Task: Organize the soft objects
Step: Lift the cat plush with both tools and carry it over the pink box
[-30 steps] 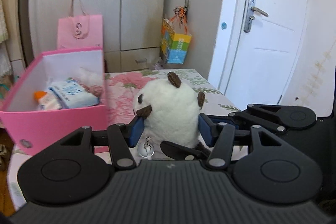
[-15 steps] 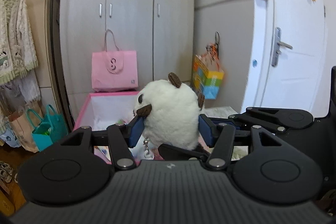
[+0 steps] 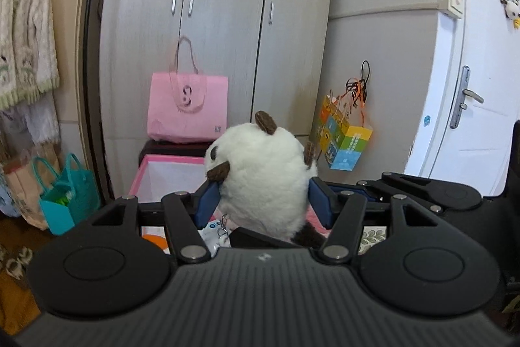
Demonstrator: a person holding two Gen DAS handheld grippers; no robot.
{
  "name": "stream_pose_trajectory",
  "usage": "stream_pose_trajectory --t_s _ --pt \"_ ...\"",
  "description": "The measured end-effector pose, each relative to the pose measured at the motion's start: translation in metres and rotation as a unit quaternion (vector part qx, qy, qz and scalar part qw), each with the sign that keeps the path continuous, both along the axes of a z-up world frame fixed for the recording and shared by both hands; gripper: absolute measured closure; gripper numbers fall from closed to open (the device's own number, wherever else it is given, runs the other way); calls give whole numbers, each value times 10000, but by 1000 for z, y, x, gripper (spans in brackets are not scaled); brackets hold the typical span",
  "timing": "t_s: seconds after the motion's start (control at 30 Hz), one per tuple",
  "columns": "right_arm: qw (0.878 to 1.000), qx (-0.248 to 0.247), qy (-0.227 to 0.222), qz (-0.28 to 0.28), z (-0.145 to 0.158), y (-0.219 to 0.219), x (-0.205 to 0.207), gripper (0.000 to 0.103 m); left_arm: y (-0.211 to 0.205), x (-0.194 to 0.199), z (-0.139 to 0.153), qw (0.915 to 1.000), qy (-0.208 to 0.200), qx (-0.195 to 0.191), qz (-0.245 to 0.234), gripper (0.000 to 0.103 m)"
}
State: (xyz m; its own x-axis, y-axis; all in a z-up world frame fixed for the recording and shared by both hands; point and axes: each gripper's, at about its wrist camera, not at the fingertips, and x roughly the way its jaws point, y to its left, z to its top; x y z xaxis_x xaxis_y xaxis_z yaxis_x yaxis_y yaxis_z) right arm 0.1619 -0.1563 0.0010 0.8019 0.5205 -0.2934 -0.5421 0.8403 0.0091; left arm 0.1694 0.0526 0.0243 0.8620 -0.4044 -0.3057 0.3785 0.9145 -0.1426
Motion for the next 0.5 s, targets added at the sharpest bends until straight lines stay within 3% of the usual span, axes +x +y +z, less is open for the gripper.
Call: stream_pose_trajectory --t_s 0.27,0.5 --pt "9998 23 172 78 -10 -6 53 29 6 67 -12 9970 681 -310 -183 44" --pt "9981 -184 588 34 -22 -10 91 46 5 106 -30 9923 1179 -324 -209 44"
